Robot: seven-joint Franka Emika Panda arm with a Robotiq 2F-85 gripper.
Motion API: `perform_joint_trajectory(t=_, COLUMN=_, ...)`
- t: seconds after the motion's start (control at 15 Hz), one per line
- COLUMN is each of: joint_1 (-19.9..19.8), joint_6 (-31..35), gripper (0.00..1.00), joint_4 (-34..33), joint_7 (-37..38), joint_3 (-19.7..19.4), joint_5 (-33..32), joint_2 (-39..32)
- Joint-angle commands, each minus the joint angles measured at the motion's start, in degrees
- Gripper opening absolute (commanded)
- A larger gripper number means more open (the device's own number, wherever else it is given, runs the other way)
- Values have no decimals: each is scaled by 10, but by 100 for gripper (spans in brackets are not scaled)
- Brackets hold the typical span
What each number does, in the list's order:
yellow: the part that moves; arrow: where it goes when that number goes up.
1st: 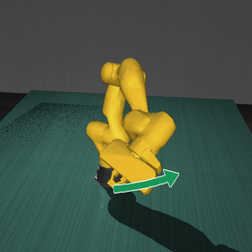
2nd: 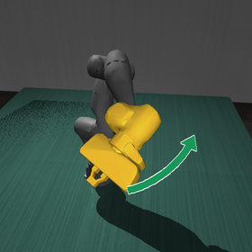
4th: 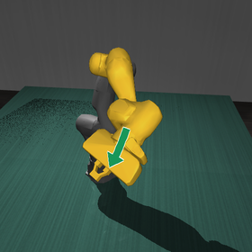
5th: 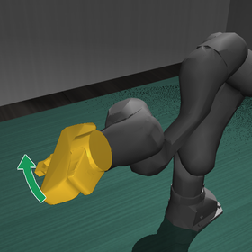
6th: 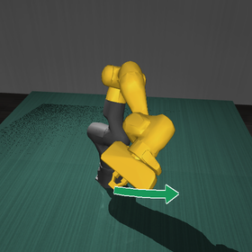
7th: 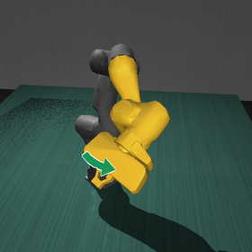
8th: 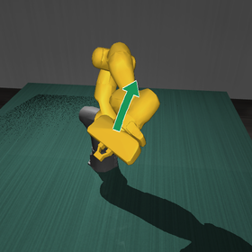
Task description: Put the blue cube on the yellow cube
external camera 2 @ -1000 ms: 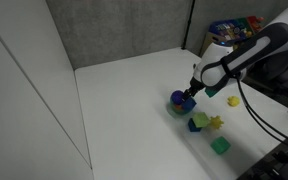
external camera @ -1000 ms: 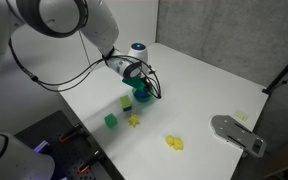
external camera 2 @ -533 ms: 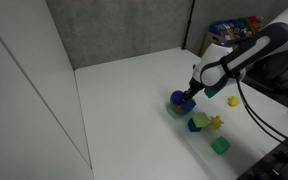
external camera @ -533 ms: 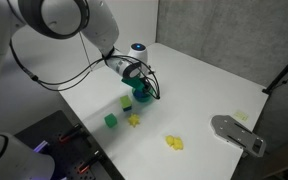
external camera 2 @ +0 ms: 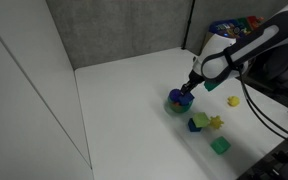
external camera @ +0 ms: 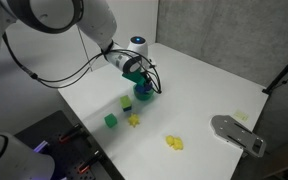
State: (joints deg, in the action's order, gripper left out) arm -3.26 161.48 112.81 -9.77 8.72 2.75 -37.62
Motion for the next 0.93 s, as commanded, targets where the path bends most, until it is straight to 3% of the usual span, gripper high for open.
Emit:
perform_joint_trajectory(t=0.0, joint_1=-3, joint_6=-10, gripper=31, joint_4=27, joint_7=-5, joint_3=6, joint_5=1, joint_2=55)
perform_joint_trajectory(t=0.47, joint_1=-28, joint_6=-106, gripper=31, joint_4=37, joint_7=-61, joint_3=40, joint_5=22, joint_2=89)
perform_joint_trajectory(t=0.87, joint_1=-5, joint_6=-220, gripper=31, joint_4=63, joint_7=-78, joint_3=14, joint_5=-3, joint_2=130)
